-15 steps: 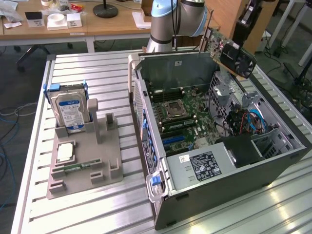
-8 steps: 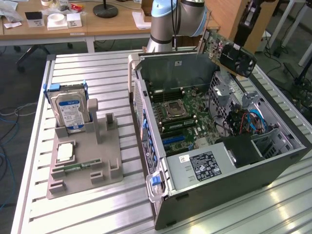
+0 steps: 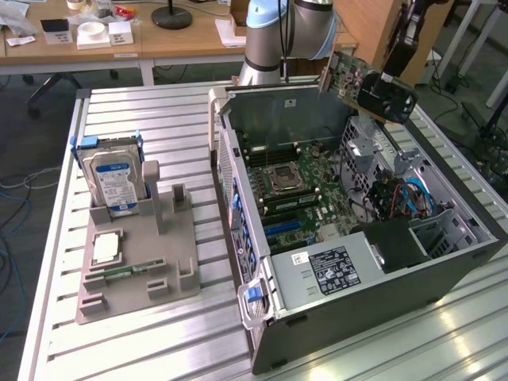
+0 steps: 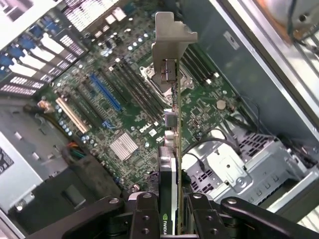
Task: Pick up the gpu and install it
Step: 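Insert the gpu into the slot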
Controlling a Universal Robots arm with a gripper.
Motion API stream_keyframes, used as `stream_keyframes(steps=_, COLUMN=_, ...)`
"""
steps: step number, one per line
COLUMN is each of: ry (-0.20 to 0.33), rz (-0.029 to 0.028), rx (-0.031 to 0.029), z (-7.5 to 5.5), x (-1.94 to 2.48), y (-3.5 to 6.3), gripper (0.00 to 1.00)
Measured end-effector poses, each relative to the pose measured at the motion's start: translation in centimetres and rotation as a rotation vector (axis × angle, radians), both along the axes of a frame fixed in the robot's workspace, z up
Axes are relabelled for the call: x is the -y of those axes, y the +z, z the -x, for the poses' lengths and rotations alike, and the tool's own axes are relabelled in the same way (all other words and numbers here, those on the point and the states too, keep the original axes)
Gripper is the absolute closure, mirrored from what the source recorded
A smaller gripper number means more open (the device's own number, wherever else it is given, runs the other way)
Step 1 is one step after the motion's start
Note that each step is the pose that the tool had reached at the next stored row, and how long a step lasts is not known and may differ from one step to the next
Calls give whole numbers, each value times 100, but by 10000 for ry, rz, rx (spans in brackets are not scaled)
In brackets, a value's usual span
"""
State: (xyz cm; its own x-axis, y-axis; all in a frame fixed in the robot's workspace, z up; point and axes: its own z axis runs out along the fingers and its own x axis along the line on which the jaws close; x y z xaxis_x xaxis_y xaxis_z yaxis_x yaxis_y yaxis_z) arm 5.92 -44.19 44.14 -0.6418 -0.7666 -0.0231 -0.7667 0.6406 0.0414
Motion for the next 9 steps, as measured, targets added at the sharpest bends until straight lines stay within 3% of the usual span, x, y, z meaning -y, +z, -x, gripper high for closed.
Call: stream_keyframes(steps=9, ry=1636, rz=0, rx=0, z=0, x=0, y=-6, gripper=73)
